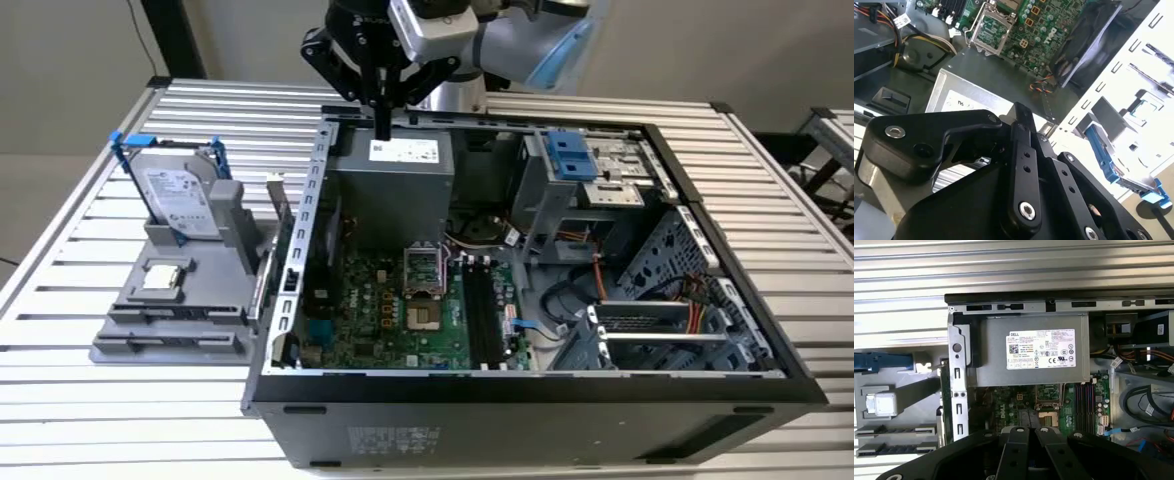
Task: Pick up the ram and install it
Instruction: 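Reach for the ram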
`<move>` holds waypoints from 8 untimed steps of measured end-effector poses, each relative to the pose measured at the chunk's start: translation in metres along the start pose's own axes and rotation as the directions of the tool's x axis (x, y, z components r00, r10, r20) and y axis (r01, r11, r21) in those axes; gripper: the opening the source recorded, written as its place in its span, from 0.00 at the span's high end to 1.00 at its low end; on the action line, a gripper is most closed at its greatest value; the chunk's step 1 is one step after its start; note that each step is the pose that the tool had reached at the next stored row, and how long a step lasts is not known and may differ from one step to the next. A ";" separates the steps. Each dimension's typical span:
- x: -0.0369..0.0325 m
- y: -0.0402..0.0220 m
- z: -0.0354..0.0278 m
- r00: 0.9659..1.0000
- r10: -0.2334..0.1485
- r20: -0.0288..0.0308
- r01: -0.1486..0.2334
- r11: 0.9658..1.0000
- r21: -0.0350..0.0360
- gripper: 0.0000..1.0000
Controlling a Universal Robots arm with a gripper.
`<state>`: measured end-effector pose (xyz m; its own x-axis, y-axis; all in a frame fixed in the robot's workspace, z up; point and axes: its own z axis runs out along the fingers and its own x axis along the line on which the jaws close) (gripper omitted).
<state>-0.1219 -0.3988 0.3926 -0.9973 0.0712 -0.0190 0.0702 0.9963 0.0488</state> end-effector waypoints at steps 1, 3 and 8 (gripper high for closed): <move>0.0000 0.0000 0.0000 1.000 0.000 0.000 0.000 1.000 0.000 1.00; 0.0001 0.0000 0.0000 1.000 0.000 0.000 0.000 1.000 0.000 1.00; 0.0057 -0.0004 -0.0001 1.000 0.000 0.000 0.000 1.000 0.000 1.00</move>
<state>-0.1276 -0.3988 0.3926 -0.9973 0.0712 -0.0191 0.0702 0.9963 0.0487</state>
